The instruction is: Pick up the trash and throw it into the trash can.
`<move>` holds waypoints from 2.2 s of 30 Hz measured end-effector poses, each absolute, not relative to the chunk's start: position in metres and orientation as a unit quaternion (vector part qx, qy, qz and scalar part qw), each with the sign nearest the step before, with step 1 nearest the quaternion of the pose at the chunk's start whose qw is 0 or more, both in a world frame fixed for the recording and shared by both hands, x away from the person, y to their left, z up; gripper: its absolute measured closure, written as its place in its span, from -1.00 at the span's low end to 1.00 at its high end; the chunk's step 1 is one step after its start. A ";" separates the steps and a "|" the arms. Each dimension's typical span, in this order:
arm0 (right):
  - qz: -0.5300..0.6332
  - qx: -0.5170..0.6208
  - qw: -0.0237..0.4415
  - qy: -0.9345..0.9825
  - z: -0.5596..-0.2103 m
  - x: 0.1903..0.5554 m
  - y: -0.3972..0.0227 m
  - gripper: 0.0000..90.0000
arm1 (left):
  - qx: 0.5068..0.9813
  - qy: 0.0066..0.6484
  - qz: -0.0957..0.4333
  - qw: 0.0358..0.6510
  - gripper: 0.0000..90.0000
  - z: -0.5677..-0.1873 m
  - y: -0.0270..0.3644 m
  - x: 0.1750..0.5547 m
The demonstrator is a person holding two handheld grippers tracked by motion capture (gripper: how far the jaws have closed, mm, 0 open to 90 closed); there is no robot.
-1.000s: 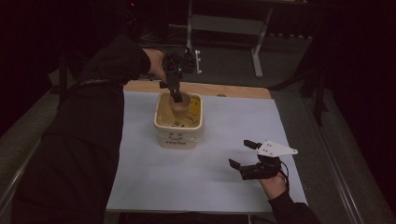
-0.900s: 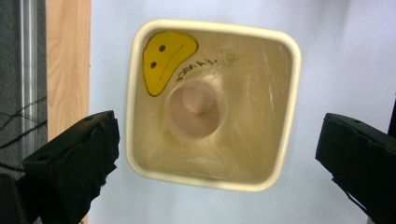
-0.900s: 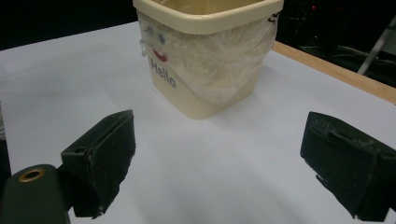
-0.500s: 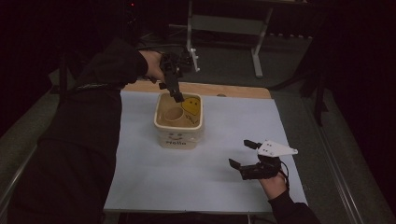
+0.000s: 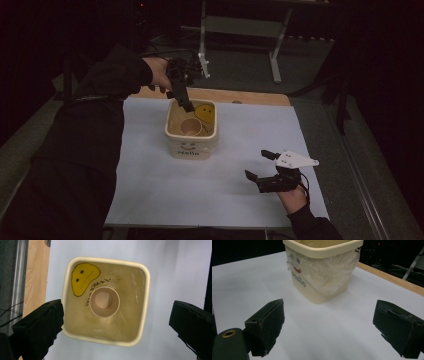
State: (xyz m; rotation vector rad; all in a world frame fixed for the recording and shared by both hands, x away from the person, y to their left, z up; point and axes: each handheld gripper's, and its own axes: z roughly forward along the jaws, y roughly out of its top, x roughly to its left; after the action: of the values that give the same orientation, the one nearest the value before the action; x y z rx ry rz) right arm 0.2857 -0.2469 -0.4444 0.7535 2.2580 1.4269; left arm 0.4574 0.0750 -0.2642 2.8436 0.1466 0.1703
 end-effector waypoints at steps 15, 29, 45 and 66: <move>0.506 0.266 0.183 0.800 -0.444 0.285 -0.247 -0.78 | 0.979 0.069 0.058 0.182 -0.99 -0.268 0.112 0.425; 0.505 0.267 0.182 0.800 -0.444 0.285 -0.246 -0.78 | 0.972 0.089 0.048 0.211 -0.99 -0.294 0.145 0.399; 0.504 0.269 0.182 0.801 -0.445 0.286 -0.245 -0.78 | 0.962 0.107 0.024 0.248 -0.99 -0.345 0.178 0.364; 0.500 0.268 0.184 0.802 -0.445 0.285 -0.244 -0.78 | 0.935 0.148 0.026 0.320 -0.99 -0.414 0.194 0.318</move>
State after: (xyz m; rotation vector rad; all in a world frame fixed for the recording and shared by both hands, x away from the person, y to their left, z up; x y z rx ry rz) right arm 0.2853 -0.2442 -0.4451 0.7559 2.2622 1.4111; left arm 0.3181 0.1941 -0.4137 2.4580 0.3886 0.0694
